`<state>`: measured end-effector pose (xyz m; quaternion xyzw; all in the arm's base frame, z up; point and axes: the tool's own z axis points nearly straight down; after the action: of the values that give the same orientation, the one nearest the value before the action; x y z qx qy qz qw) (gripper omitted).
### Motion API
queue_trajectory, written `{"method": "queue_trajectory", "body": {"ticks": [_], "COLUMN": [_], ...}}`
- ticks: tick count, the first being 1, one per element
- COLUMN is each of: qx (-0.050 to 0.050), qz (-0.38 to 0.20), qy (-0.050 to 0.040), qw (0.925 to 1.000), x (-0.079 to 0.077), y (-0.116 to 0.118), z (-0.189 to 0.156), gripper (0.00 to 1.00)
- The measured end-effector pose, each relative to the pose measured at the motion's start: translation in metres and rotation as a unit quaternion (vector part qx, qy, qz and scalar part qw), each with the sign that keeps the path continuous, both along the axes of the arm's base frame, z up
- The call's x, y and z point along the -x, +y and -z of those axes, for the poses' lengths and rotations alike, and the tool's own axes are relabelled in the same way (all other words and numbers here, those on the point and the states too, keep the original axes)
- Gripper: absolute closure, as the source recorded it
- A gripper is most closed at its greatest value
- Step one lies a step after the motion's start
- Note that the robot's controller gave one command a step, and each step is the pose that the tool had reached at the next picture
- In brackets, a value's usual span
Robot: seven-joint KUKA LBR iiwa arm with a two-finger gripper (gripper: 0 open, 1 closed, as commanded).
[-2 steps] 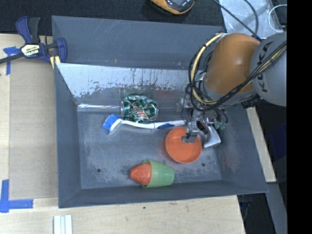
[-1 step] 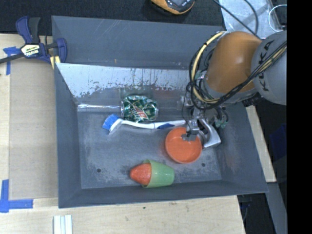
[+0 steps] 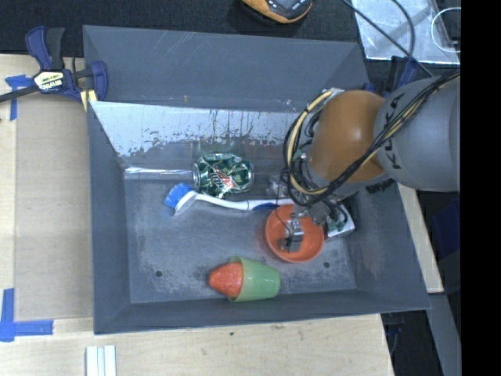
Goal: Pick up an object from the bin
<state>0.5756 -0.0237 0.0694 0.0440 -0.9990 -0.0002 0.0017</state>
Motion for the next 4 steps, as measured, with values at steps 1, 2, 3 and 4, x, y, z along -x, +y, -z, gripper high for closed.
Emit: {"method": "queue_trajectory", "body": {"ticks": [1, 2, 3, 4], "qx": [0.000, 0.000, 0.000, 0.001], "qz": [-0.019, 0.078, 0.006, 0.138], "qy": [-0.0061, 0.0011, -0.0084, 0.0002], "qw": [0.9998, 0.9970, 0.9999, 0.9904], "x": [-0.002, 0.040, -0.007, 0.051], "y": [0.001, 0.008, 0.005, -0.010], "z": [-0.051, -0.030, -0.002, -0.001], "gripper": [0.00, 0.00, 0.00, 1.00]}}
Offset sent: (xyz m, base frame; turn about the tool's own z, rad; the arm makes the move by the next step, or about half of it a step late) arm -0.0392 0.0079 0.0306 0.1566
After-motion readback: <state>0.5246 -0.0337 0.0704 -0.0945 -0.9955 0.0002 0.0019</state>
